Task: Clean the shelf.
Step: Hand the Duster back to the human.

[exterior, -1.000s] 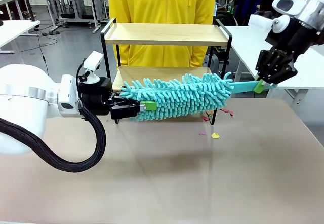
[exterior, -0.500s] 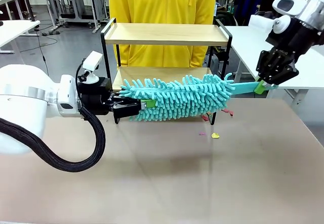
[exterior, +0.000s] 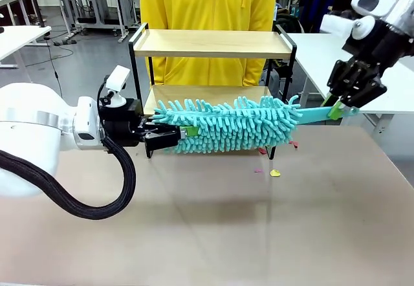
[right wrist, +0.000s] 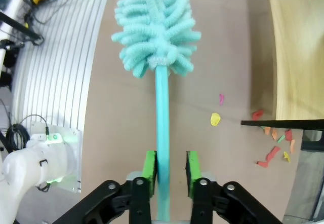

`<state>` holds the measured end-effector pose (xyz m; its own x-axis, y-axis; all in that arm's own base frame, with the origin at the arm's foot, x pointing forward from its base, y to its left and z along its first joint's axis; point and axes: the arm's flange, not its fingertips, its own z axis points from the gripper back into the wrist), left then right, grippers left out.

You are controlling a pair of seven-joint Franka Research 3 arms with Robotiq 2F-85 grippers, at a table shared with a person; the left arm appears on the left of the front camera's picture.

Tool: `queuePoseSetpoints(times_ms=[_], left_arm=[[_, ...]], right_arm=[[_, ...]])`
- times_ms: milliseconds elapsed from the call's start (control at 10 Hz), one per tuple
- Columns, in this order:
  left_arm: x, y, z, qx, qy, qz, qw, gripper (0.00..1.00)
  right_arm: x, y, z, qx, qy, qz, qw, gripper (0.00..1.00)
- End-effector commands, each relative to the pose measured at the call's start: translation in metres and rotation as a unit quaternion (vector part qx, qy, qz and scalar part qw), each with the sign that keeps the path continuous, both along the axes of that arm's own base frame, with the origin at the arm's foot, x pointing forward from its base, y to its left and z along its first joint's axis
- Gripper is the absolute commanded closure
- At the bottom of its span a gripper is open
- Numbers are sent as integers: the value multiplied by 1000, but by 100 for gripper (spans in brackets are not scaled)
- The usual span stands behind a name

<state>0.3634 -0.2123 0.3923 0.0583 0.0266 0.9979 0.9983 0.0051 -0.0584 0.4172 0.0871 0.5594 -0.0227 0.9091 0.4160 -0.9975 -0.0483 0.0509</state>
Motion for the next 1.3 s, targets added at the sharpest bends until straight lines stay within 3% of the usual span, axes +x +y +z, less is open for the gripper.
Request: queuePoseSetpoints(times_ms=[0,100,400,800,900,1000,1200], left_arm=[[-2,-1,2,2,5,-11,1000,100],[-2,-1,2,2,5,-11,1000,100],[-2,-1,2,2,5,-11,1000,100],[-2,-1,2,2,5,-11,1000,100],[-2,-1,2,2,5,-11,1000,100],[-2,-1,2,2,5,-11,1000,100],[-2,-1,2,2,5,-11,1000,100]], right_arm=[[-16,-22,29,76,-4,-5,997,27],[-20,-36,42,106,-4,-24,994,0],[-24,-102,55,248,25,-91,964,0],[-34,-176,27,358,41,-152,920,0],[-34,-181,23,376,32,-143,915,0],[-36,-177,37,332,47,-156,929,0],[-36,-177,37,332,47,-156,929,0]])
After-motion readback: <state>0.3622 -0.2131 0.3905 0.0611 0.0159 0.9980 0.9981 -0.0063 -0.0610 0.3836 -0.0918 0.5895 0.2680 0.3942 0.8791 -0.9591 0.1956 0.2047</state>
